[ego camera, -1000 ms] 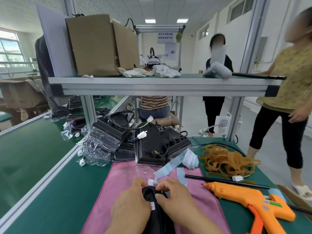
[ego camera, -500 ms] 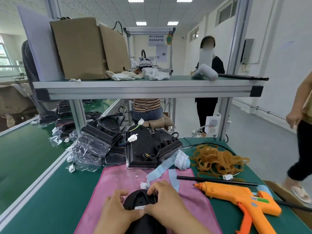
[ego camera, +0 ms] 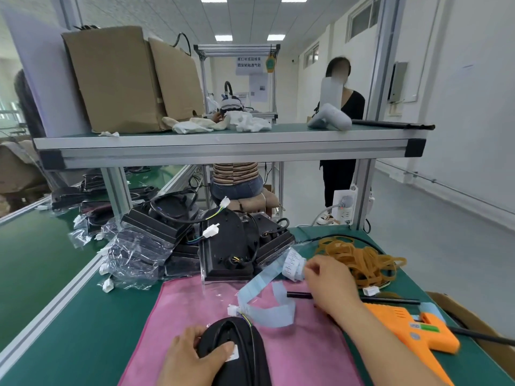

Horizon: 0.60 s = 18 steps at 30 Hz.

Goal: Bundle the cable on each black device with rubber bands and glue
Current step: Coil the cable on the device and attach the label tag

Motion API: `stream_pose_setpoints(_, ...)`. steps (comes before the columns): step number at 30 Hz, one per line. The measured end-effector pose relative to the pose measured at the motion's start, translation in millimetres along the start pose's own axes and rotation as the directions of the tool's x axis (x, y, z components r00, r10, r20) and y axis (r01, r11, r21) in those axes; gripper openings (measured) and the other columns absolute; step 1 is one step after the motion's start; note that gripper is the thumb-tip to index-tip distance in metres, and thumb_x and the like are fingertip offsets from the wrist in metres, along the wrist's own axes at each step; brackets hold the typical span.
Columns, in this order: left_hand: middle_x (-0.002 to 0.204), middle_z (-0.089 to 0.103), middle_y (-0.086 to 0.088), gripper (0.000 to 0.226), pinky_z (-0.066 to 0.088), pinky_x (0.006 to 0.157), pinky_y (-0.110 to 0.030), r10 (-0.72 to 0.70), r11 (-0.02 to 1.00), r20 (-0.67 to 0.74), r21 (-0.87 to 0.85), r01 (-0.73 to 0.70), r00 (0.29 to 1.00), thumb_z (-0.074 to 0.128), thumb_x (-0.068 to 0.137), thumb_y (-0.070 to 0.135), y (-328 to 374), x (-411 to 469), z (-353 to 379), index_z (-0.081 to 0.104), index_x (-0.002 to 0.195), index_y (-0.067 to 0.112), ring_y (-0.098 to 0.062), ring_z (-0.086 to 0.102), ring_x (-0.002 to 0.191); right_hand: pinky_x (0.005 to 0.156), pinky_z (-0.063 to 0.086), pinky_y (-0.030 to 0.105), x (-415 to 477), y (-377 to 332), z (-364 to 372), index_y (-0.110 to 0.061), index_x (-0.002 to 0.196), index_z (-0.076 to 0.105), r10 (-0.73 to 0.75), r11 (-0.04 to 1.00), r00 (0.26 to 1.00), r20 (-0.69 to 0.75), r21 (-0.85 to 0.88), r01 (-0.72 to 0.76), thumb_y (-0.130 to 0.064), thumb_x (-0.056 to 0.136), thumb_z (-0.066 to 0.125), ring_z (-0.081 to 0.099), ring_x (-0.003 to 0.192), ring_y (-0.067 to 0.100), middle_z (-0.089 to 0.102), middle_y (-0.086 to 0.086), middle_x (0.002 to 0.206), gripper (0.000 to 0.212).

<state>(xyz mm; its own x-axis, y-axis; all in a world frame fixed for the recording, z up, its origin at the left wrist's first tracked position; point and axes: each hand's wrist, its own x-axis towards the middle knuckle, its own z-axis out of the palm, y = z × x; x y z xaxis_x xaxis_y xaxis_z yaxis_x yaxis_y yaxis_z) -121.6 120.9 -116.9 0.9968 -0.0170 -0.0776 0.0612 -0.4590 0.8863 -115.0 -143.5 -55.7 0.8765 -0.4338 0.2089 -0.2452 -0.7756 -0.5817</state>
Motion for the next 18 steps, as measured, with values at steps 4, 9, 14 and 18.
stream_pose_setpoints(4, 0.097, 0.067, -0.005, 0.075, 0.05, 0.088, -0.035, -0.017, 1.0, 0.009, 0.009, 0.017, 1.0, 0.068, 0.028, 0.062, 2.7, -2.5, -1.4, 0.063, 0.092, 0.023, -0.017, 0.065, 0.092, 0.064, 0.051, 0.03, 32.7, 41.3, 9.9, -0.019, 0.078, 0.063, 0.16, 0.944, 0.984, 0.082, -0.303, -0.128, -0.023, 0.09, 0.055, 0.065, 0.08, 0.021, 0.068, 0.0, 0.084, 0.015)
stream_pose_setpoints(9, 0.096, 0.069, -0.004, 0.074, 0.051, 0.088, -0.034, -0.041, 0.999, 0.001, 0.027, 0.041, 0.999, 0.067, 0.028, 0.064, 8.1, -8.1, -5.6, 0.064, 0.09, 0.024, -0.015, 0.065, 0.09, 0.059, 0.048, 0.029, 47.6, 51.2, 19.3, -0.022, 0.071, 0.055, 0.274, 0.922, 0.945, 0.177, -0.329, -0.206, -0.025, 0.083, 0.062, 0.062, 0.076, 0.018, 0.059, -0.003, 0.074, 0.015)
stream_pose_setpoints(14, 0.108, 0.065, -0.001, 0.059, 0.048, 0.095, -0.034, -0.014, 0.994, 0.035, 0.107, 0.01, 0.999, 0.085, 0.055, 0.053, 10.1, -7.5, -10.0, 0.064, 0.1, 0.022, -0.015, 0.064, 0.097, 0.059, 0.045, 0.028, 36.1, 32.7, 8.6, -0.022, 0.068, 0.055, 0.125, 0.965, 0.982, 0.139, -0.246, -0.088, -0.022, 0.089, 0.055, 0.057, 0.069, 0.019, 0.059, -0.003, 0.072, 0.021)
stream_pose_setpoints(18, 0.11, 0.059, 0.018, 0.026, 0.037, 0.094, -0.026, 0.334, 0.94, -0.189, 0.142, -0.311, 0.924, 0.076, 0.082, 0.032, 29.7, -4.9, -18.0, 0.061, 0.102, 0.036, -0.009, 0.052, 0.11, 0.064, 0.042, 0.028, 10.2, -17.9, -11.3, -0.029, 0.065, 0.054, -0.211, 0.968, 0.94, 0.269, -0.076, 0.239, -0.028, 0.092, 0.061, 0.055, 0.077, 0.014, 0.055, -0.007, 0.083, 0.027)
